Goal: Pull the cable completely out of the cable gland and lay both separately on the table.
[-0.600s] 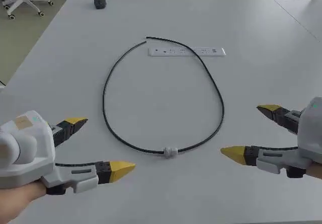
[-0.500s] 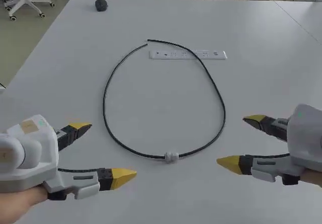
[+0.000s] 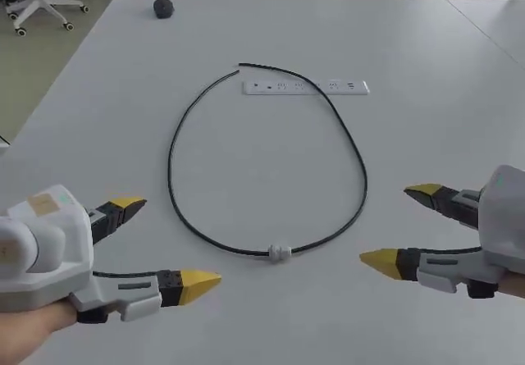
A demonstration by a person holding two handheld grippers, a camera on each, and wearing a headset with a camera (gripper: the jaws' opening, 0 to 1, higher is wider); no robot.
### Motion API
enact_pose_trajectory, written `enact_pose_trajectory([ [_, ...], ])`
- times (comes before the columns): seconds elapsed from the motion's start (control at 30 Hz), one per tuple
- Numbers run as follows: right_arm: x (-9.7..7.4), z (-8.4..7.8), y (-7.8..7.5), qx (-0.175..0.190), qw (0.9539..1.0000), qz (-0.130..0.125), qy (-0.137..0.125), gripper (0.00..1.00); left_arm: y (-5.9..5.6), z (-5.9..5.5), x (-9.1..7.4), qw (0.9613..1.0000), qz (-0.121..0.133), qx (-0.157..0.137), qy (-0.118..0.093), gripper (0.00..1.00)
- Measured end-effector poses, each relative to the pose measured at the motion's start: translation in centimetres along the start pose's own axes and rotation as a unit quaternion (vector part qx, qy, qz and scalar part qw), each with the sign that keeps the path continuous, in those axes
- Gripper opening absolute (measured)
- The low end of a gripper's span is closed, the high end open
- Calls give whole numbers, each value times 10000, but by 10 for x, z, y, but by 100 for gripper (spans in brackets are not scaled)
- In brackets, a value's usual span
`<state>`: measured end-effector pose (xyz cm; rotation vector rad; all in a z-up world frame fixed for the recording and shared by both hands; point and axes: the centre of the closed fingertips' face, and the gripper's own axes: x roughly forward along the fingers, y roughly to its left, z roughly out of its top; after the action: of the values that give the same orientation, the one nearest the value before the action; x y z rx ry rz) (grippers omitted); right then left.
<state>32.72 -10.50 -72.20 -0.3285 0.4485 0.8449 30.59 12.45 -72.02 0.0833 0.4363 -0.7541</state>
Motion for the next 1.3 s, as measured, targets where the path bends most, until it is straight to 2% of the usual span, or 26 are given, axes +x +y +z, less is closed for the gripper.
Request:
enact_pose_trajectory([
  [0.7, -1, -7, -5, 94, 9999, -57, 5, 72, 4, 0, 0, 10000, 83, 7, -3, 96],
  [1.3, 0, -12, 2, 154, 9999, -18, 41, 74, 5, 0, 1, 9999, 107, 3, -6, 96],
])
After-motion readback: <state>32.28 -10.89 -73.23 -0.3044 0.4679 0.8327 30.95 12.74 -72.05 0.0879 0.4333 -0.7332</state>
